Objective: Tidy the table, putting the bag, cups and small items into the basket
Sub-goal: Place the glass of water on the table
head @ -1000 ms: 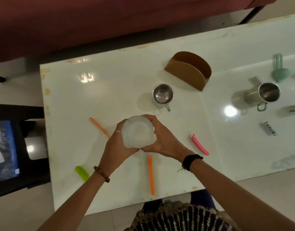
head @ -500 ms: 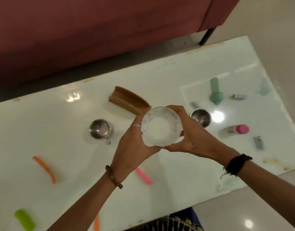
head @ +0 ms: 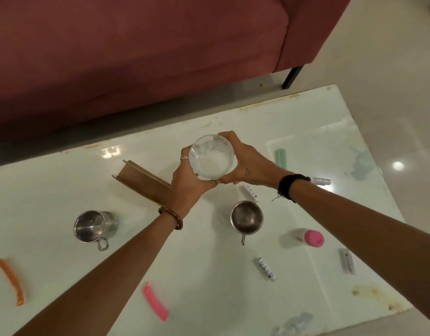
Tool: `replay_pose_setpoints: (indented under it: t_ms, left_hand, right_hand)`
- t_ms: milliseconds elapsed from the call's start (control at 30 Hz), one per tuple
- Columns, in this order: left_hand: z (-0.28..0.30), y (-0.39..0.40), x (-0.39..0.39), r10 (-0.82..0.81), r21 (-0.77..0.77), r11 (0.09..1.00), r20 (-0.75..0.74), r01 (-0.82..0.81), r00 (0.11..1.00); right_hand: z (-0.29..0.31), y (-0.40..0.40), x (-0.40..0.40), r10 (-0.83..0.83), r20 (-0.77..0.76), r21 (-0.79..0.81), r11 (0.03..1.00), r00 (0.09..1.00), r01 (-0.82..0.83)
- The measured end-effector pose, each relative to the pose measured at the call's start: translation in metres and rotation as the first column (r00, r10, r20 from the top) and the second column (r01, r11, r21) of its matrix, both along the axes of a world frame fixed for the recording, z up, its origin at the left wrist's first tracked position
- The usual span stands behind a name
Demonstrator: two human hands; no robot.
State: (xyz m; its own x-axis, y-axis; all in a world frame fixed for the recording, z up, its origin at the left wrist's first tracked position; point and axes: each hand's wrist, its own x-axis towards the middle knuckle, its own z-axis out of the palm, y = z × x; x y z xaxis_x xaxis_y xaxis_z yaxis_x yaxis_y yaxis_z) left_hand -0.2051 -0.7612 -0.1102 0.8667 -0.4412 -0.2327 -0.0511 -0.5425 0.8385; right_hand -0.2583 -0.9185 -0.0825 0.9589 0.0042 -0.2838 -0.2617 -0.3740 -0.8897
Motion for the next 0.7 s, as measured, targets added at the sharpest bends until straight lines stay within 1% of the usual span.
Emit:
replay_pose_setpoints:
  t_ms: [200, 500, 700]
  left_hand:
    - [-0.007, 0.003, 0.011, 0.013, 0.093, 0.996, -0.002, -0.012, 1.000]
    - [-0.009, 0.003, 0.017, 0.026, 0.133, 0.991, -0.002, -0.026, 1.000]
    - [-0.007, 0.009, 0.018, 0.038, 0.116, 0.993, -0.024, -0.035, 0.999]
  right_hand:
    - [-0.021, 0.004, 0.017, 0.030, -0.038, 0.062, 0.998, 0.999, -0.028]
    - [-0.032, 0.008, 0.023, 0.022, -0.012, 0.079, 0.997, 1.000, -0.021]
    - [-0.036, 0.017, 0.023, -0.018, 0.003, 0.098, 0.995, 1.000, 0.017]
